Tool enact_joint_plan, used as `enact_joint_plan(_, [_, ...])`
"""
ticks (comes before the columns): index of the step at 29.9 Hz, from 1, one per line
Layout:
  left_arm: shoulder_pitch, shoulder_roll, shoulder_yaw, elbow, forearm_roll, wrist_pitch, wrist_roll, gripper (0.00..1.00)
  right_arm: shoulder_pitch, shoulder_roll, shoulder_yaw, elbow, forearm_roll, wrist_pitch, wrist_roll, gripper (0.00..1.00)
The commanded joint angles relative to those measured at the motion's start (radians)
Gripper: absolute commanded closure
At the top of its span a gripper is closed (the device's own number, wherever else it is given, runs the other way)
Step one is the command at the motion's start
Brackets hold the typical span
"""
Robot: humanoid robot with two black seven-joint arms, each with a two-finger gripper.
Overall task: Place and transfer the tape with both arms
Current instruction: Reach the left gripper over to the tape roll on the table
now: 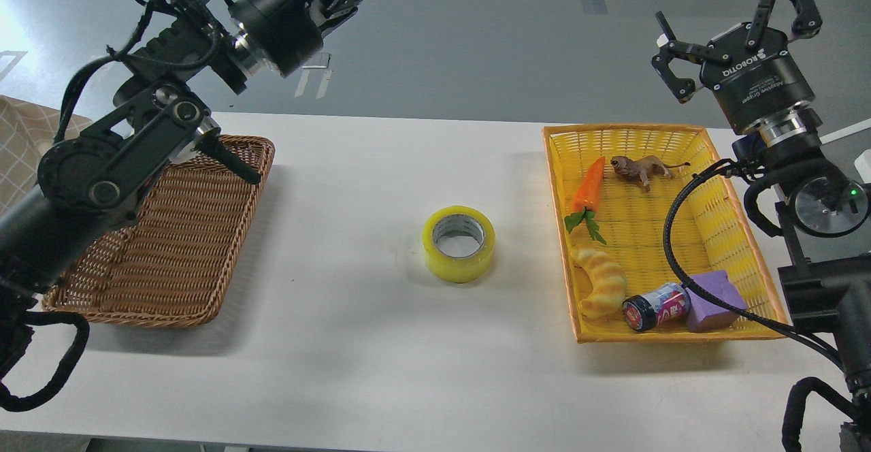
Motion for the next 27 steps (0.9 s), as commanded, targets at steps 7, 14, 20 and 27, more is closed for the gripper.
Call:
enact_joint_plan(7, [-0.087, -0.02, 0.205, -0.005, 0.317, 0.006, 0.002, 0.02, -0.056, -0.034, 0.001, -0.003, 0.0, 0.0, -0.006, 0.0])
enact_joint_plan(14, [-0.142, -0.067, 0.351, 0.009, 0.548, 0.005, 0.039, 0.02, -0.103, -0.046, 0.007, -0.003, 0.0, 0.0, -0.004, 0.0])
enact_joint_plan(20, [-0.151, -0.073, 0.444, 0.039, 0.633, 0.002, 0.129, 0.02, -0.116, -0.046, 0.007, -0.008, 0.0, 0.0, -0.003, 0.0])
enact_joint_plan(27, [-0.18, -0.095, 0.53, 0.041, 0.647, -0.024, 0.324, 0.02, -0.116, -0.046, 0.007, -0.008, 0.0, 0.0, -0.003, 0.0])
